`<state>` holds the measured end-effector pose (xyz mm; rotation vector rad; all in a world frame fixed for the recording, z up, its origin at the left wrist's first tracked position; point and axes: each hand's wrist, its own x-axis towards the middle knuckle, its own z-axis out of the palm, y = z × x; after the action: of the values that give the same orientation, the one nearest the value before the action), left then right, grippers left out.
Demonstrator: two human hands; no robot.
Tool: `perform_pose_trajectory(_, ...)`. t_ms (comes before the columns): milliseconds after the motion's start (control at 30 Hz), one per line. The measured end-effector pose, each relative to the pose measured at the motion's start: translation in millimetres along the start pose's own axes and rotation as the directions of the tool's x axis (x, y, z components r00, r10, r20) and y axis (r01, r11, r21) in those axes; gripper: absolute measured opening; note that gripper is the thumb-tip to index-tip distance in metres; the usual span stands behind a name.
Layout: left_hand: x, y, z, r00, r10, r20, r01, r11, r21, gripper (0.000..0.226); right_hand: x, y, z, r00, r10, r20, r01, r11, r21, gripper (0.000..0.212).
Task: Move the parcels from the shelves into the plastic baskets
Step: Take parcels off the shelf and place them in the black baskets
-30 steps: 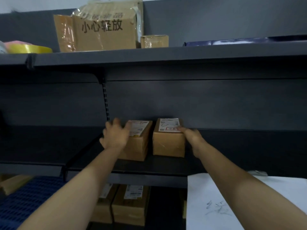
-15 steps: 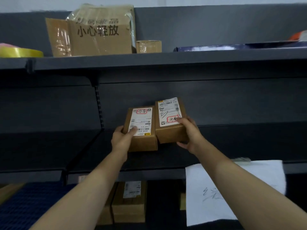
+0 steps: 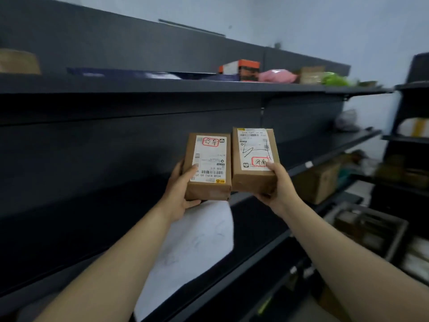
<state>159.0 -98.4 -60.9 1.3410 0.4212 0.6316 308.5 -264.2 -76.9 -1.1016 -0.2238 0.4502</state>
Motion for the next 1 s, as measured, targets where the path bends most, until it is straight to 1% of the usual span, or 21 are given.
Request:
perform_pose_trajectory(67,14,-15,53,0.994,0.007,0.105,-0.010,1.000,0.024,0.040,6,-21,-55,0.997,-0.043,-0.072,0.043,0.999,0.000,0.055)
perform_pose_trajectory(133,25,-35,108,0.979,-0.011,0.203,-0.001,0.998,0.062,0.052,11,-42,-112,0.983,-0.100,-0.153,0.094,0.994,-0.051,0.055)
perform_pose_trajectory(200,35,-57,162,0.964,-0.038,0.265,0.008,0.993,0.114,0.058,15,-64,-169,0.959,-0.145,-0.245,0.127,0.988,-0.088,0.049)
perform_pose_trajectory(233,39,-67,188,0.959,-0.048,0.281,0.008,0.990,0.141,0.057,17,-77,-197,0.945,-0.165,-0.283,0.140,0.985,-0.105,0.045)
perform_pose_trajectory(300,48,-86,239,0.944,-0.073,0.322,0.011,0.982,0.190,0.050,19,-100,-252,0.912,-0.211,-0.353,0.166,0.974,-0.155,0.042)
perform_pose_trajectory(400,59,-114,310,0.891,-0.154,0.428,0.041,0.964,0.262,0.051,19,-131,-331,0.828,-0.288,-0.482,0.195,0.952,-0.234,0.048)
perform_pose_trajectory(433,62,-124,332,0.860,-0.196,0.471,0.060,0.955,0.289,0.051,20,-138,-357,0.795,-0.304,-0.524,0.198,0.948,-0.250,0.050)
perform_pose_trajectory(500,67,-146,372,0.774,-0.293,0.561,0.096,0.931,0.353,0.049,19,-147,-402,0.745,-0.313,-0.590,0.183,0.945,-0.271,0.054)
perform_pose_trajectory(567,68,-168,407,0.685,-0.375,0.625,0.091,0.895,0.437,0.042,19,-151,-442,0.712,-0.290,-0.639,0.134,0.950,-0.283,0.054)
perform_pose_trajectory(600,69,-179,424,0.647,-0.409,0.644,0.077,0.875,0.478,0.040,20,-151,-459,0.701,-0.271,-0.659,0.109,0.955,-0.276,0.050)
perform_pose_trajectory(667,73,-202,454,0.579,-0.470,0.666,0.064,0.841,0.538,0.042,21,-150,-489,0.686,-0.231,-0.690,0.070,0.965,-0.254,0.034)
perform_pose_trajectory(800,93,-246,507,0.428,-0.577,0.696,0.049,0.783,0.620,0.061,33,-147,-541,0.661,-0.145,-0.736,-0.049,0.971,-0.236,0.020)
perform_pose_trajectory(867,107,-264,534,0.372,-0.608,0.702,0.050,0.768,0.639,0.061,44,-149,-563,0.640,-0.122,-0.759,-0.079,0.972,-0.223,0.015)
perform_pose_trajectory(967,130,-289,574,0.316,-0.632,0.707,0.069,0.759,0.648,0.047,68,-153,-594,0.588,-0.114,-0.801,-0.103,0.972,-0.213,0.023)
perform_pose_trajectory(1000,141,-299,586,0.297,-0.638,0.711,0.084,0.759,0.646,0.046,78,-155,-602,0.576,-0.114,-0.810,-0.110,0.971,-0.215,0.024)
